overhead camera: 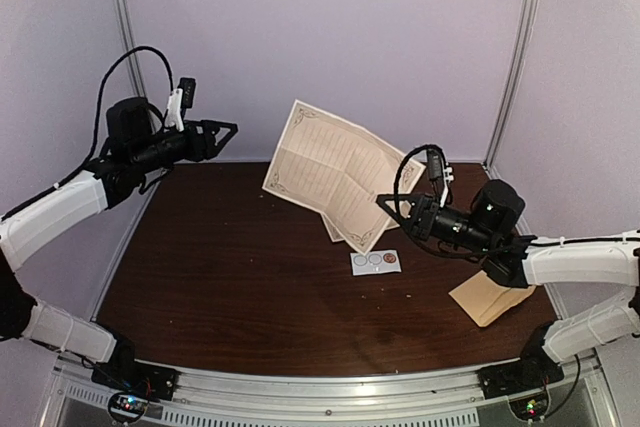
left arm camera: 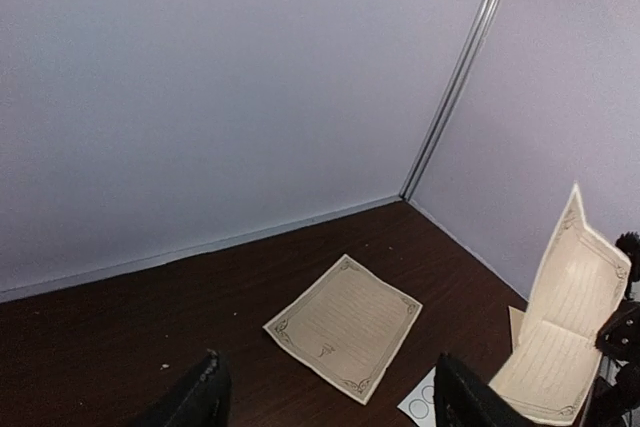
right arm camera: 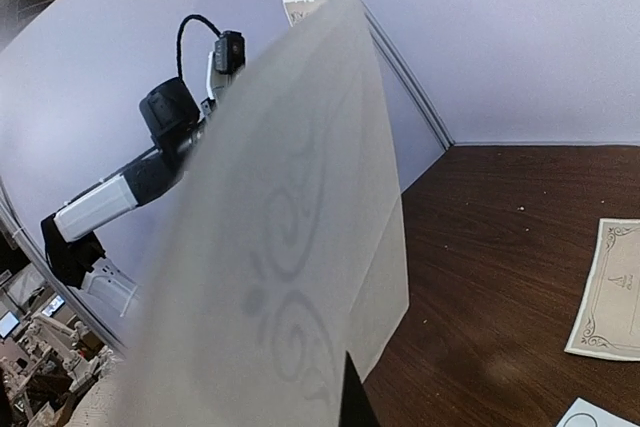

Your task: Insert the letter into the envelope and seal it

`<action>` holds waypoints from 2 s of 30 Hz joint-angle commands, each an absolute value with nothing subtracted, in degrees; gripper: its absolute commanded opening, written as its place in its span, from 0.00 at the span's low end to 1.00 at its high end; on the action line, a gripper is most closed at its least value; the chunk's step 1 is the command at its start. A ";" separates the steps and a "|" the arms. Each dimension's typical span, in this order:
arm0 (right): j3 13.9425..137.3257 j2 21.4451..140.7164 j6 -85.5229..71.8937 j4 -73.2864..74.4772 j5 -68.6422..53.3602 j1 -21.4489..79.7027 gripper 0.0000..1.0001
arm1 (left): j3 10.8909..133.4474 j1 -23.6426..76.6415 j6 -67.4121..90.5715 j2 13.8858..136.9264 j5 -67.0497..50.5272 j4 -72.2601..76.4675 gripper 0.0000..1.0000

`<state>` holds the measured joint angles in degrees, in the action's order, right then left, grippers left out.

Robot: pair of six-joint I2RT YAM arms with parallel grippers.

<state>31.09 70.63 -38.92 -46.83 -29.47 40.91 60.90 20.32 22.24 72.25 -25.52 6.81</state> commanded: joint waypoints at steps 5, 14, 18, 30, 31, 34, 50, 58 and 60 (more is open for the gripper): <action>35.89 68.12 -34.57 -40.31 -38.71 41.13 0.00 | 62.88 19.86 22.87 77.85 -21.35 1.87 0.72; 39.58 69.21 -34.57 -37.12 -42.67 41.13 0.00 | 65.32 23.61 18.04 82.73 -35.09 2.20 0.74; 41.37 70.48 -34.87 -34.99 -42.84 41.13 0.00 | 66.00 28.59 13.46 83.56 -44.94 2.77 0.74; 42.66 73.09 -36.80 -36.13 -47.05 41.13 0.00 | 65.48 34.45 12.30 84.81 -58.56 5.69 0.74; 42.71 73.26 -36.81 -36.05 -47.37 41.20 0.00 | 65.48 34.68 12.42 84.88 -58.67 5.79 0.74; 43.01 73.67 -36.80 -36.04 -48.16 41.28 0.00 | 65.48 35.29 12.52 85.20 -58.84 5.87 0.74; 45.92 76.94 -36.48 -35.08 -52.86 43.01 0.00 | 64.86 37.32 16.22 86.88 -62.17 9.93 0.71; 46.85 77.54 -36.07 -34.85 -53.53 43.77 0.00 | 64.86 37.53 16.18 86.75 -63.29 10.10 0.56; 46.85 77.60 -36.09 -34.89 -53.38 43.72 0.00 | 64.86 37.53 16.37 86.79 -63.66 10.23 0.50</action>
<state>45.06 77.52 -36.34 -34.04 -52.53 43.33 64.16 37.30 16.21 86.35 -61.63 7.46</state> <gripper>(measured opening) 0.007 0.539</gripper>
